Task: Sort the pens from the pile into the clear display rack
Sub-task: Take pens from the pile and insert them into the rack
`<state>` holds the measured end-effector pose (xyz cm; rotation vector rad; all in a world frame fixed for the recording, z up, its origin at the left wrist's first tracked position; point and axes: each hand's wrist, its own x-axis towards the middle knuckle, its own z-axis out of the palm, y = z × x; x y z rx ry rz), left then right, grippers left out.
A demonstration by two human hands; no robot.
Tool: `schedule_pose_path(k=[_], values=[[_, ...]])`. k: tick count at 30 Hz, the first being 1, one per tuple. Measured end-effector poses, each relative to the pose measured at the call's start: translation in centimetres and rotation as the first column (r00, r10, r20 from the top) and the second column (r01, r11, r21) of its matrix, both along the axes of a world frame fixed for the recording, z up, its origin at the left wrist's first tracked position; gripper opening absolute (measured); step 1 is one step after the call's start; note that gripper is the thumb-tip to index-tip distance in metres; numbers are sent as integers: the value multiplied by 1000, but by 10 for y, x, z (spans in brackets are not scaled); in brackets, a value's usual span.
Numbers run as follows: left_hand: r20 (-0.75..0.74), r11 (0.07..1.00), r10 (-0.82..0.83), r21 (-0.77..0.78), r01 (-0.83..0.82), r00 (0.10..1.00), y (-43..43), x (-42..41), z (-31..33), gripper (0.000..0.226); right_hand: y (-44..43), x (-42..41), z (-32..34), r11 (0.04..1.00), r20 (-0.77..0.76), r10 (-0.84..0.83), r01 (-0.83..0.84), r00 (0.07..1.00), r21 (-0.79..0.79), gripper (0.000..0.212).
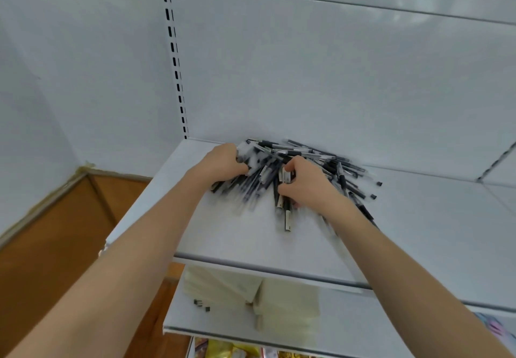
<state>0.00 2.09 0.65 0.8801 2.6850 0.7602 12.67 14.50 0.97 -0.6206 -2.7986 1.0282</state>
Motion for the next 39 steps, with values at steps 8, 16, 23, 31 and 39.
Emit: schedule_pose_path(k=[8,16,23,31,39], values=[[152,988,33,147,-56,988,-20,4,3,27,17,15,3,980,-127,-77,52,989,-193,35],[423,798,-62,565,-209,904,-31,38,19,6,13,33,21,823,-368,-225,-26,902,-567,19],[584,661,-313,701,-270,749,-17,95,29,16,10,56,34,456,-404,-378,-212,833,-864,13],[627,631,-411,720,-290,662,23,165,18,12,33,120,29,335,-365,-619,-186,695,-924,23],[601,638,-541,749,-178,589,91,270,16,4,89,239,30,452,-451,-718,-137,531,-881,10]])
